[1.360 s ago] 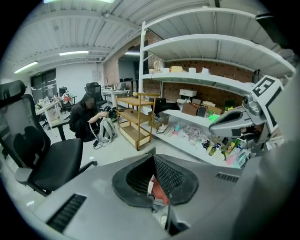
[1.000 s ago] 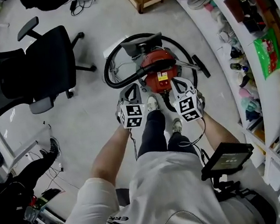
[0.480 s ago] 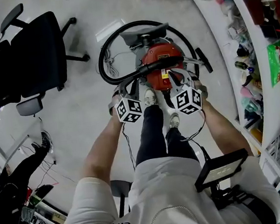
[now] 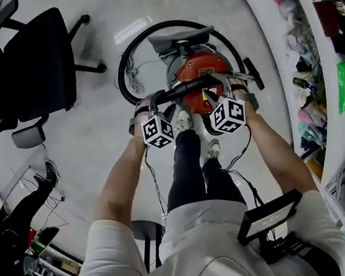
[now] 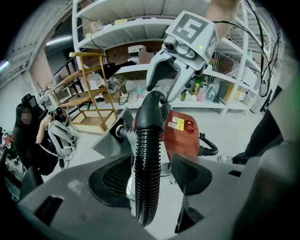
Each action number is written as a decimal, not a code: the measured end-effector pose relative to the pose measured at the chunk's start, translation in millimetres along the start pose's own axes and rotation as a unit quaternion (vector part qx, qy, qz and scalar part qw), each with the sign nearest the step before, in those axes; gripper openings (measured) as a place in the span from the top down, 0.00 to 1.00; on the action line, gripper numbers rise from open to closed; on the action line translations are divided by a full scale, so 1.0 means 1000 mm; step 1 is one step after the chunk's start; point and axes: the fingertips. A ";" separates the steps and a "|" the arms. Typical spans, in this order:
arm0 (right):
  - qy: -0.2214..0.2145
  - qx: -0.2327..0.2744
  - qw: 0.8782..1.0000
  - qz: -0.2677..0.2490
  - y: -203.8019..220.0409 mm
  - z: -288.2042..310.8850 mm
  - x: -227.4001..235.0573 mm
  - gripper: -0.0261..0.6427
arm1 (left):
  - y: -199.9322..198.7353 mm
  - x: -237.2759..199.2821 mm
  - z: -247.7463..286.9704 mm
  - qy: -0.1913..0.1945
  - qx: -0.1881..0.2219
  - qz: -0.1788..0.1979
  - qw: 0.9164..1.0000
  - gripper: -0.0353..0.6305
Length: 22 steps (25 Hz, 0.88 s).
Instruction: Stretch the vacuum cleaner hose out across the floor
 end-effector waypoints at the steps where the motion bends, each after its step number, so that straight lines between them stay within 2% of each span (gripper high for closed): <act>1: -0.006 -0.002 1.000 -0.009 0.001 0.005 0.000 0.60 | 0.002 -0.001 0.005 0.004 -0.004 0.004 1.000 0.59; 8: -0.022 -0.014 0.998 -0.060 -0.003 0.030 0.007 0.60 | 0.012 -0.010 0.027 0.016 -0.030 0.038 0.999 0.59; 11: -0.018 -0.022 0.996 -0.085 -0.002 0.029 0.008 0.65 | 0.008 -0.013 0.024 0.013 -0.023 0.042 0.999 0.68; 12: -0.015 -0.023 0.996 -0.088 -0.002 0.028 0.009 0.66 | 0.006 -0.013 0.022 0.014 -0.020 0.042 0.999 0.68; 17: 0.015 -0.028 0.997 -0.076 0.003 0.005 0.012 0.67 | -0.014 -0.011 0.007 0.015 -0.005 0.064 0.998 0.69; 22: 0.066 -0.048 0.996 -0.032 0.024 -0.036 0.025 0.68 | -0.063 -0.010 -0.008 0.001 0.023 0.109 0.994 0.69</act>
Point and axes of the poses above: the fingertips, and each gripper's own axes: z forward along the fingers, x to its right, y out of its underside, and after that the axes turned 10 degrees about -z, right-handed
